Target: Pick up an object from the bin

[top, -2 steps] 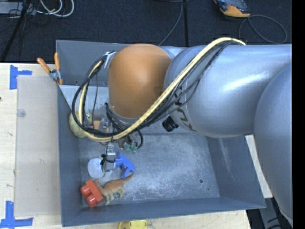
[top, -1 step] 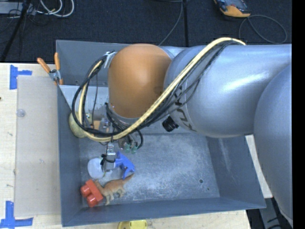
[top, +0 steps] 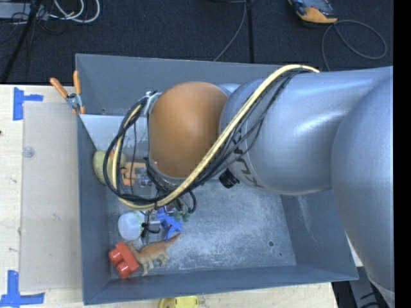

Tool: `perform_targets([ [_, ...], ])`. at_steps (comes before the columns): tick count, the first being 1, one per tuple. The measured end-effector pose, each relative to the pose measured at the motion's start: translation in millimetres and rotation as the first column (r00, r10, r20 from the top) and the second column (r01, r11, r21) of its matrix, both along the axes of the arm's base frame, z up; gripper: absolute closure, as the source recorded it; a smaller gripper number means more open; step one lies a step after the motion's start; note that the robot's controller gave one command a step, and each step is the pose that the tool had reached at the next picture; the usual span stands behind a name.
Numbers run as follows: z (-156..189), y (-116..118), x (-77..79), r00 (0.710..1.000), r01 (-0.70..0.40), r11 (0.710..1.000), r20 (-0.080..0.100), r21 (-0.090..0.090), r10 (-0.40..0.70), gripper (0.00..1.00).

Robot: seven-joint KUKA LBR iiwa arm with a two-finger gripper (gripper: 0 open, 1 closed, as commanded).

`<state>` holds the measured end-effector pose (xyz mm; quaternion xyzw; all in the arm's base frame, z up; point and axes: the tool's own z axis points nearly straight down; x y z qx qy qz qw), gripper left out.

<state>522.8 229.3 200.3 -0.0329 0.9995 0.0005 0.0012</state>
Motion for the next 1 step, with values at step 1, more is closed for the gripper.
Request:
perform_targets([
  [1, -49.3, -18.9, -4.4, 0.978, -0.206, 0.978, -0.005, -0.001, 0.206, 0.0],
])
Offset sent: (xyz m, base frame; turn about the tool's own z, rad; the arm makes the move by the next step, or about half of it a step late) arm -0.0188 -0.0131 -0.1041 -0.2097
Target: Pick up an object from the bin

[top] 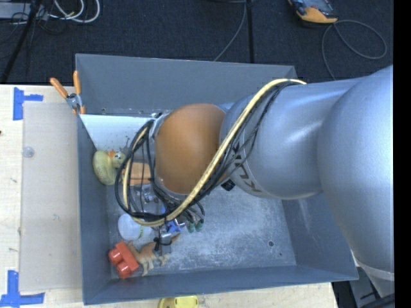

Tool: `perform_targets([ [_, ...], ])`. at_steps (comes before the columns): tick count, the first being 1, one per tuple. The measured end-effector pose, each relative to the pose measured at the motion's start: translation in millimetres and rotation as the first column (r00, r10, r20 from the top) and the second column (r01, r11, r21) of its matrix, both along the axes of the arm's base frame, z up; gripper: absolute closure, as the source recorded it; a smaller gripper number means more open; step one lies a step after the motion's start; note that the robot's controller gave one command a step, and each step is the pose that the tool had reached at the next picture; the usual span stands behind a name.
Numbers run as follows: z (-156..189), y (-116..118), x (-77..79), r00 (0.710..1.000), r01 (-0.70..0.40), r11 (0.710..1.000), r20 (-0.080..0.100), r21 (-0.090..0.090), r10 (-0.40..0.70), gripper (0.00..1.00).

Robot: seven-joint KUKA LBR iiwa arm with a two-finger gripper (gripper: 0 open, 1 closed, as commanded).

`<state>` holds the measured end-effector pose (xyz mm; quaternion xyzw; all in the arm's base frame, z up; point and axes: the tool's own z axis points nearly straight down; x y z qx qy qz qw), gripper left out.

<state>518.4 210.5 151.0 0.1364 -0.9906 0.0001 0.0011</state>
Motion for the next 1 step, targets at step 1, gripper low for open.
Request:
perform_targets([
  [1, -52.9, 7.9, -13.3, 1.0, -0.001, 1.0, 0.008, 0.007, 0.001, 1.0],
])
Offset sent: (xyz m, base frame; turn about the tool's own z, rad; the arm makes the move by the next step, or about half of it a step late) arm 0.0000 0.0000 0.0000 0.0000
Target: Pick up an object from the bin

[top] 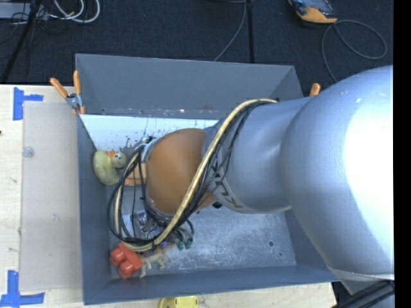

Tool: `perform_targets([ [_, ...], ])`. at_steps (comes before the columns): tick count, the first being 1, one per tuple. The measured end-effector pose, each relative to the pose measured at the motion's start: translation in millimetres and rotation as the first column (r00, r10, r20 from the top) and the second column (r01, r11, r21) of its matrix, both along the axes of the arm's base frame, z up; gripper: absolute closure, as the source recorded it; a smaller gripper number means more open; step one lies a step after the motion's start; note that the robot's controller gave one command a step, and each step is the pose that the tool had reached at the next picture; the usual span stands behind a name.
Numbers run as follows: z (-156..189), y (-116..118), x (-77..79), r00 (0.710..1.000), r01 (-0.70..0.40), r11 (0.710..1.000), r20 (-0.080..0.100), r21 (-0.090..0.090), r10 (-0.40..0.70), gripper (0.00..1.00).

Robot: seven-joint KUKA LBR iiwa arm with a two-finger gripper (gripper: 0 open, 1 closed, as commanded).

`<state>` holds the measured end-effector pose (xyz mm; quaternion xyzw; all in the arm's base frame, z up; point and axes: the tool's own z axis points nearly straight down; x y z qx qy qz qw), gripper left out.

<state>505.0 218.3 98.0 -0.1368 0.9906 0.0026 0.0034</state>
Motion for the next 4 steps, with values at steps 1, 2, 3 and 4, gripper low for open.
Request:
perform_targets([
  [1, 0.0, 0.0, 0.0, 1.0, 0.001, 1.0, 0.0, 0.0, -0.001, 1.0],
  [2, 8.9, 3.4, -5.6, 1.0, -0.007, 1.0, -0.002, -0.001, 0.007, 1.0],
  [3, 34.1, 5.7, -12.5, 1.0, 0.008, 1.0, -0.002, 0.0, -0.008, 1.0],
  [4, 51.9, 6.0, -12.4, 1.0, 0.002, 1.0, 0.0, 0.0, -0.002, 1.0],
])
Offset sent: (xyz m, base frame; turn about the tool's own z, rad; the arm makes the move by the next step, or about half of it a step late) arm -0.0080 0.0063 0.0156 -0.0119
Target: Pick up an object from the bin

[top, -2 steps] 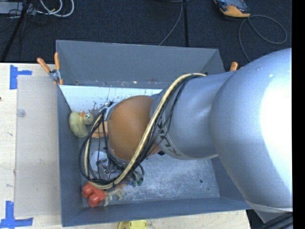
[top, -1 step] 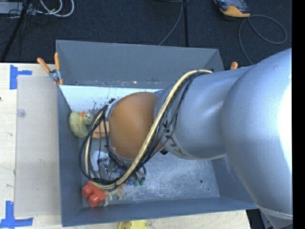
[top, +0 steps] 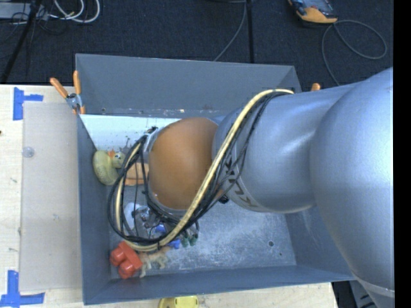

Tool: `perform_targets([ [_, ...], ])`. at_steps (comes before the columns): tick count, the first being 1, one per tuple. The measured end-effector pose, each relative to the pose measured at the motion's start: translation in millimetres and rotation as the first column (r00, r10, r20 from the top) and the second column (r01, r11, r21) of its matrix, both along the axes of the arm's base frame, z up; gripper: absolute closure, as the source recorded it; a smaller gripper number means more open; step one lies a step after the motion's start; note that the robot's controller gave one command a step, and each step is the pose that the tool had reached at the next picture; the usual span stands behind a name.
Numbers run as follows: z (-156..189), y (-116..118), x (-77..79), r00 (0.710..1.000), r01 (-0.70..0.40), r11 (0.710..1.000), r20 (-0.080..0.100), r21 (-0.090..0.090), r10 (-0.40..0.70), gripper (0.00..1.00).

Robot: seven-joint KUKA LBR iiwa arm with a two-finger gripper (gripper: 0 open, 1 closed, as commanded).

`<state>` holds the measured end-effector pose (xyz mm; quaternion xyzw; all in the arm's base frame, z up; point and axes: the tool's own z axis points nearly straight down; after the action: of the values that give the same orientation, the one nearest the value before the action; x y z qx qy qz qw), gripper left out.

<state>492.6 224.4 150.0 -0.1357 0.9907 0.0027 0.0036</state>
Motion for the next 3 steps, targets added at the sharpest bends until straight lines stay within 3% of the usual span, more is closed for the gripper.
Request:
perform_targets([
  [1, -6.6, 11.0, -11.1, 0.999, -0.054, 0.999, -0.003, -0.002, 0.054, 1.0],
  [2, 1.3, 13.2, -7.8, 0.996, -0.09, 0.996, -0.001, -0.001, 0.09, 0.0],
  [3, 3.3, 12.2, -5.8, 0.996, -0.092, 0.996, 0.0, -0.001, 0.092, 0.0],
])
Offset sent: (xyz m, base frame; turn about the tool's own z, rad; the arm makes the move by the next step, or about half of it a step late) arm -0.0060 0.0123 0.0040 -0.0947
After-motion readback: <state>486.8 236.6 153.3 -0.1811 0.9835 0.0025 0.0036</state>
